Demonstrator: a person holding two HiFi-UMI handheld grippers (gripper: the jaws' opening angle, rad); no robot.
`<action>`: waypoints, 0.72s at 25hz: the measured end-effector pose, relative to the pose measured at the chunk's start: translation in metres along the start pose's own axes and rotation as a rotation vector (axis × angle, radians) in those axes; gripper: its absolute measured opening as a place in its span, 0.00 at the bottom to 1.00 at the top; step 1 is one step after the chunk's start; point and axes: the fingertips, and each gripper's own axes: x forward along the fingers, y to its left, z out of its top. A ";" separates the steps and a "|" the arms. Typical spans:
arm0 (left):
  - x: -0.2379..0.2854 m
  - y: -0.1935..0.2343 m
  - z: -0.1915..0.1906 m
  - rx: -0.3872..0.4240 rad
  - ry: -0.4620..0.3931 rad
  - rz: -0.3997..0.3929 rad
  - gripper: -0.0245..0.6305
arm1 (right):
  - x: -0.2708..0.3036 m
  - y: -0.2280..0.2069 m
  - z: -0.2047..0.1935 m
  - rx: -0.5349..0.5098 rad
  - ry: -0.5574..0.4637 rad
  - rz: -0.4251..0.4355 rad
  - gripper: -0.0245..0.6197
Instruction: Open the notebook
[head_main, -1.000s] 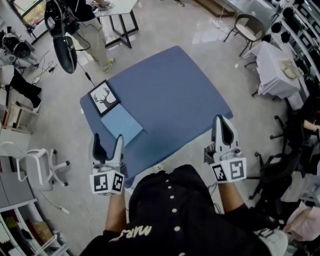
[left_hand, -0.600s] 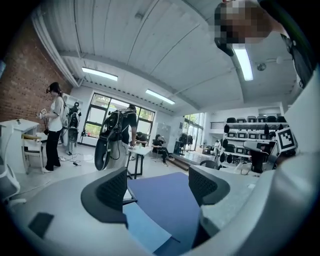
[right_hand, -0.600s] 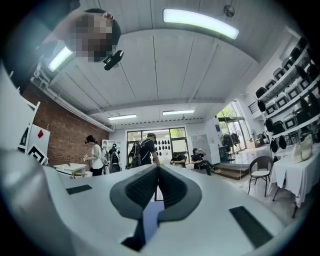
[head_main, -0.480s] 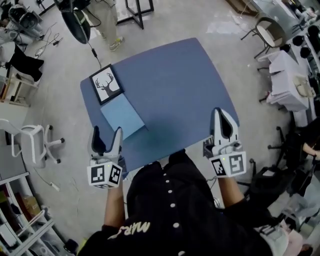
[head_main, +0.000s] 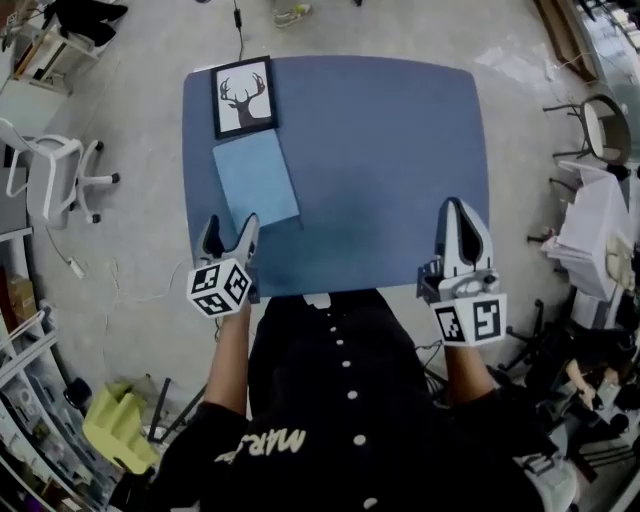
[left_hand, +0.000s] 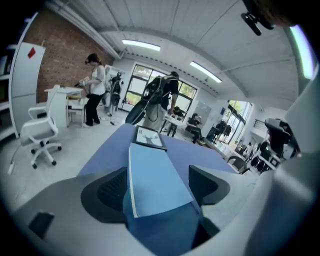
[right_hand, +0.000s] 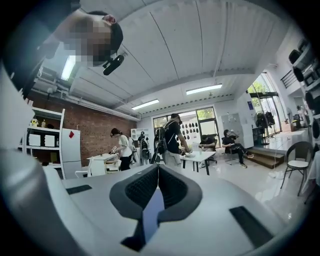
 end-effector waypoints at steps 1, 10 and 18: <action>0.009 0.005 -0.009 -0.033 0.019 0.004 0.61 | 0.008 0.000 -0.008 0.000 0.014 0.015 0.05; 0.038 0.052 -0.059 -0.208 0.109 0.046 0.51 | 0.050 0.031 -0.061 0.000 0.122 0.123 0.06; 0.028 0.072 -0.063 -0.188 0.087 0.169 0.11 | 0.049 0.026 -0.067 -0.006 0.143 0.132 0.06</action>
